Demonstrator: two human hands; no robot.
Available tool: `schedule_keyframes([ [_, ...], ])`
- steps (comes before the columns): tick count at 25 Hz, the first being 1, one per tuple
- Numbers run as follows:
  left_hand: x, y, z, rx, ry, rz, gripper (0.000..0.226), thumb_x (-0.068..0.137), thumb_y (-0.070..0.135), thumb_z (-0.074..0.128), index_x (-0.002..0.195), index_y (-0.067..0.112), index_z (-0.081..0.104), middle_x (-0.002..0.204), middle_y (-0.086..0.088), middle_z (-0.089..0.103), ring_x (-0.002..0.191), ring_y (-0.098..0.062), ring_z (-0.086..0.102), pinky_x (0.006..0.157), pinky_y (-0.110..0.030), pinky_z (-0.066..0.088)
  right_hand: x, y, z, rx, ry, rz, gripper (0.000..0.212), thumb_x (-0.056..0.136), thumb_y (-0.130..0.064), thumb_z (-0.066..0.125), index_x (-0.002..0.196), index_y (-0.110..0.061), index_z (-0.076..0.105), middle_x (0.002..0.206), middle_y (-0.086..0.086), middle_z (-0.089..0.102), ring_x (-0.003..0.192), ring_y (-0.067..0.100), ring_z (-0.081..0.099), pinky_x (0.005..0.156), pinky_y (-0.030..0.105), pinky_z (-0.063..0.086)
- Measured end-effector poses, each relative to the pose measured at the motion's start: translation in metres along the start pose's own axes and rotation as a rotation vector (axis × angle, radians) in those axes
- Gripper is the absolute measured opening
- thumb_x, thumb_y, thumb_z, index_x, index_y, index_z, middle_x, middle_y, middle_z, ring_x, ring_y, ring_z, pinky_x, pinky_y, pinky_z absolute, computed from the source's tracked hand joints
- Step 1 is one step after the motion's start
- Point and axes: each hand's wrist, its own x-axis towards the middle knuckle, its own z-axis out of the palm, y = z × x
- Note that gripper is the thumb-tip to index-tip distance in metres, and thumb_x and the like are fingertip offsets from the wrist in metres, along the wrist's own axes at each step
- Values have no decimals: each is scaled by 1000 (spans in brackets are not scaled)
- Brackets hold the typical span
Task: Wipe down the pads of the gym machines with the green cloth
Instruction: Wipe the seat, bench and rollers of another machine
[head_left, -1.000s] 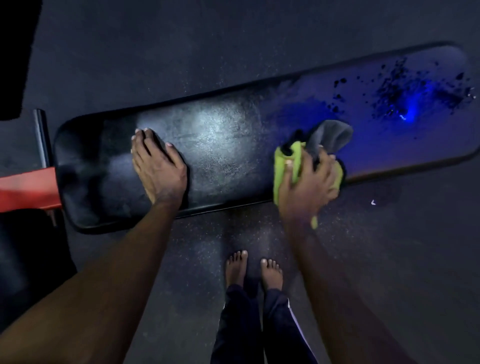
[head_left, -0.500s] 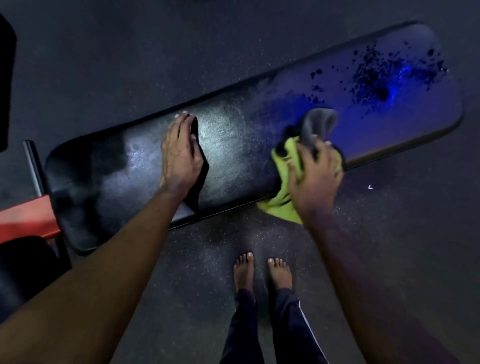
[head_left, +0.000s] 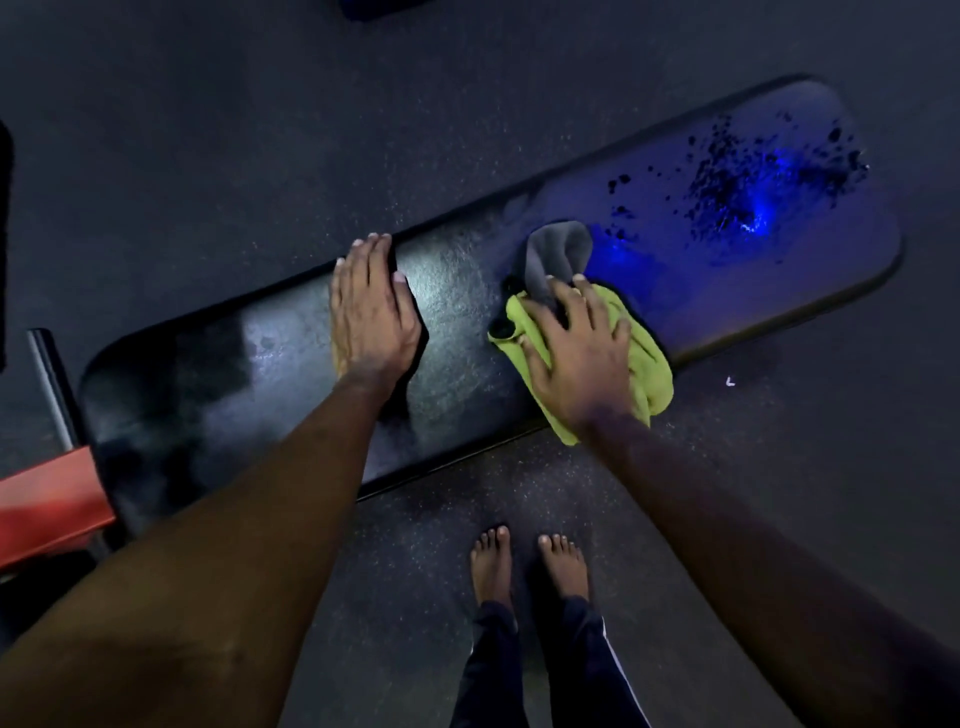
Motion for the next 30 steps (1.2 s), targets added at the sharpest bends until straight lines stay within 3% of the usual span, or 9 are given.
schedule_keyframes([
  [2,0,2,2,14,-11,-11,49,105,28,28,151,12,36,155,-7,40,147,-20,31,125,-38,14,33,15,-11,30,-10,16,46,103,-46,46,146,-30,50,157,6,41,149,32,30,111,64,30],
  [6,1,3,2,41,-7,-28,51,102,28,32,150,13,37,154,-7,41,145,-22,33,124,-39,17,93,-3,-17,53,33,304,50,104,-50,42,150,-32,45,163,6,33,153,30,21,117,62,21],
  [10,1,5,0,47,-50,-37,51,102,28,33,151,13,36,155,-7,40,145,-23,32,123,-41,18,82,-49,-7,-48,-90,-62,50,104,-49,40,151,-32,43,163,6,32,154,30,21,116,60,25],
  [13,2,4,-3,44,-49,-41,51,102,28,34,150,13,38,154,-7,41,144,-23,33,122,-42,20,100,-25,-10,-64,-157,-267,50,103,-55,39,151,-37,43,163,2,33,153,28,24,116,58,27],
  [17,0,9,-5,52,-55,-31,51,102,27,34,150,12,39,154,-7,41,145,-22,33,122,-41,20,127,37,-22,28,45,41,49,99,-52,46,142,-30,55,152,10,45,142,36,39,108,58,37],
  [21,3,8,-5,68,-81,-41,53,101,29,32,151,12,38,155,-6,41,146,-21,31,122,-42,20,139,31,-26,20,96,348,52,96,-49,44,142,-25,54,155,13,42,145,38,35,108,61,32],
  [23,1,8,-5,77,-89,-39,53,101,29,33,151,12,37,155,-7,40,146,-22,30,122,-43,21,137,-4,-23,12,15,273,54,98,-49,42,144,-23,52,157,16,39,146,40,33,109,64,29],
  [26,4,9,-6,85,-90,-40,53,101,28,33,151,12,38,155,-7,40,146,-23,31,122,-44,21,130,-35,-16,-29,-101,-71,50,100,-51,41,143,-27,50,156,11,40,150,35,29,112,64,28],
  [30,5,10,-8,91,-116,-48,54,100,30,31,151,11,37,155,-8,39,146,-24,31,122,-45,21,142,3,-21,58,-142,-201,51,93,-51,53,141,-34,55,153,5,47,144,31,39,109,58,33],
])
